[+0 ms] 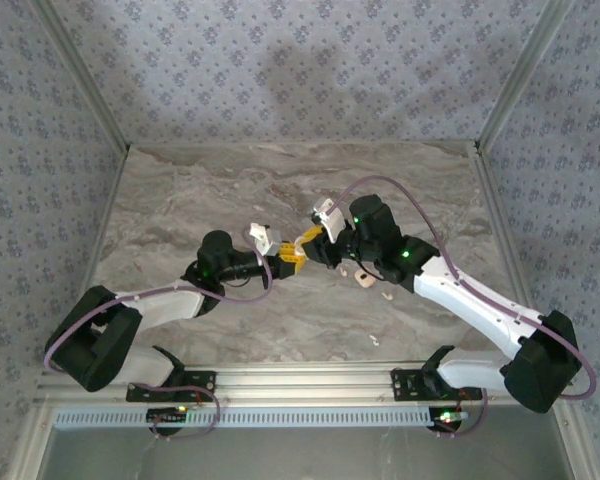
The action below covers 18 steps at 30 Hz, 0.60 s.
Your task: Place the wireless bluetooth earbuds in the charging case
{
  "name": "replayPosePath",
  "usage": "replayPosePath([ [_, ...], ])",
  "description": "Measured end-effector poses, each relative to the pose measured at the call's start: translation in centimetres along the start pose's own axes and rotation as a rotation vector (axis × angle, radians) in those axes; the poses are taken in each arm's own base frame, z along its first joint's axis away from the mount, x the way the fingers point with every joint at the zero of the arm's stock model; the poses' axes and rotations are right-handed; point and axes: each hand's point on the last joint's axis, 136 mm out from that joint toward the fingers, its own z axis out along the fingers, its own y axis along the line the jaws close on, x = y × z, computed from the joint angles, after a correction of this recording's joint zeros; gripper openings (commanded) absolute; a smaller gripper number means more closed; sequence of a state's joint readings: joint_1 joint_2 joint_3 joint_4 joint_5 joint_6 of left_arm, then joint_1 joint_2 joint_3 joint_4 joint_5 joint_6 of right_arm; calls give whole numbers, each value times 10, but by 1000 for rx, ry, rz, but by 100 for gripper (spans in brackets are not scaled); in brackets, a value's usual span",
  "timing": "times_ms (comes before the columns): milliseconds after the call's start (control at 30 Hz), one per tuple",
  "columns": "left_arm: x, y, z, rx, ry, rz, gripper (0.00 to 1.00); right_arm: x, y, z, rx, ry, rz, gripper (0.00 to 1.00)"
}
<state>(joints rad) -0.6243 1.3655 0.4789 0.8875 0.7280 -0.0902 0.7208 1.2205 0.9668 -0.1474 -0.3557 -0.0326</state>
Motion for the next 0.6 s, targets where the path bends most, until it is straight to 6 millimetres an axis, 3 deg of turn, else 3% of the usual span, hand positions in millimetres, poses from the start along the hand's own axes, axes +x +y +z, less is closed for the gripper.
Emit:
replayPosePath([
  [600, -10, 4, 0, -26, -34, 0, 17, 1, 7, 1, -13, 3, -10, 21],
])
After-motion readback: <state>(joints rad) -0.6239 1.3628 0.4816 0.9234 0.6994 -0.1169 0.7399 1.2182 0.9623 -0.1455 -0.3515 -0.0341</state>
